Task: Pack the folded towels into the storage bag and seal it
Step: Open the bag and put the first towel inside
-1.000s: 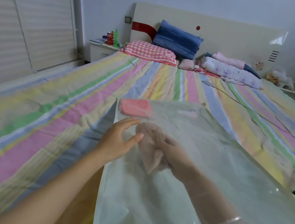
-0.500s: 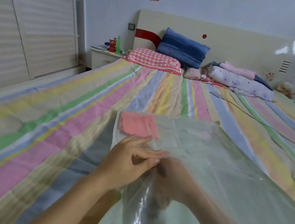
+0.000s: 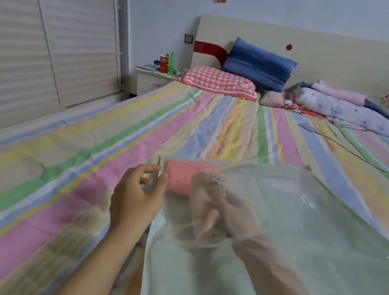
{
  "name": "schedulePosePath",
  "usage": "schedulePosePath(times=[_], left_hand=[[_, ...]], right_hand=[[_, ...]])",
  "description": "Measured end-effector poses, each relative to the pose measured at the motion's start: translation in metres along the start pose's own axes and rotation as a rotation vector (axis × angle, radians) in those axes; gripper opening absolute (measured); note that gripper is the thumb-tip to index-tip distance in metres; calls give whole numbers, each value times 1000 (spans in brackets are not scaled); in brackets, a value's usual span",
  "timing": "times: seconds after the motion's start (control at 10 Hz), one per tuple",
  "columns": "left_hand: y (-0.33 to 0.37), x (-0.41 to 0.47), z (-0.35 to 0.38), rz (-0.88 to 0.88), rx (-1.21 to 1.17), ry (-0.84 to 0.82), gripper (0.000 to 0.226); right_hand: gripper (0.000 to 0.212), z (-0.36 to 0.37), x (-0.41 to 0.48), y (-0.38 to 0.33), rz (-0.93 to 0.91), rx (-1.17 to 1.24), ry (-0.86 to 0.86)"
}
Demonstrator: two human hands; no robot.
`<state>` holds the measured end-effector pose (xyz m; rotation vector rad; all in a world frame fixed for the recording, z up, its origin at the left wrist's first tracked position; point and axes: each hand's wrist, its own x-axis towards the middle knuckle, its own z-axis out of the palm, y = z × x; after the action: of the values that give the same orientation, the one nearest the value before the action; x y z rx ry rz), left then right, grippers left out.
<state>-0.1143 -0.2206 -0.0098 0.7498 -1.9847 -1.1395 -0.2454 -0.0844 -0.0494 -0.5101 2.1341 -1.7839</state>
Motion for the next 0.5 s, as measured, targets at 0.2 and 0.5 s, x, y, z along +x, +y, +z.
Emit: schedulePosePath(times=[0.2,0.5], left_hand=[[-51,21,28,-297,-60,-101,52],[-77,31,36,-340,-328,-237,19]], right_hand=[[17,-4,32,-7,-89,-205,-49],[19,31,124,10,-32,-4,254]])
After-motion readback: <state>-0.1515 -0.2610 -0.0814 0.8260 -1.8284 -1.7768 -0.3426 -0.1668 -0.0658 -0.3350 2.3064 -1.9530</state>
